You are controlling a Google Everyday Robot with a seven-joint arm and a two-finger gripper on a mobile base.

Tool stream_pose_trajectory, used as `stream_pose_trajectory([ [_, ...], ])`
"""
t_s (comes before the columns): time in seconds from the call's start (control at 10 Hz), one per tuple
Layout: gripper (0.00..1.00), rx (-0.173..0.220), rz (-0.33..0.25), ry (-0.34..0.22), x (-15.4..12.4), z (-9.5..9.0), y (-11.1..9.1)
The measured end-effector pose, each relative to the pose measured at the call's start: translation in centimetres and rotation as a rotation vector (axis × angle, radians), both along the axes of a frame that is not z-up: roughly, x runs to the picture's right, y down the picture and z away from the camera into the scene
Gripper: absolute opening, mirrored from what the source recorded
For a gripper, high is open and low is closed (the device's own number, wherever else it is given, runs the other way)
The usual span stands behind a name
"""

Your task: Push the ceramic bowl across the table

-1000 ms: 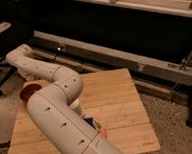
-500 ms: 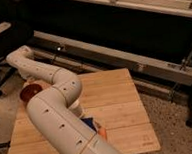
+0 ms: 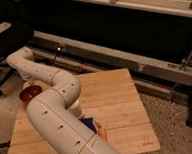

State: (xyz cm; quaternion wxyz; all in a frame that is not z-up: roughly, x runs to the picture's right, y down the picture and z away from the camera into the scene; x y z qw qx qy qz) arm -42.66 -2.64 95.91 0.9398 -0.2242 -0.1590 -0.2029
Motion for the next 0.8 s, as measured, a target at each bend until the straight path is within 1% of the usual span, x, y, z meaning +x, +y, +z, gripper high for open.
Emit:
stream_pose_trajectory([
  [0.1, 0.00, 0.002, -0.002, -0.001, -0.1, -0.2, -0.1],
  [0.4, 0.00, 0.020, 0.006, -0.004, -0.2, -1.0, -1.4],
  [0.8, 0.00, 0.011, 0.003, 0.011, 0.1, -0.8, -0.9],
])
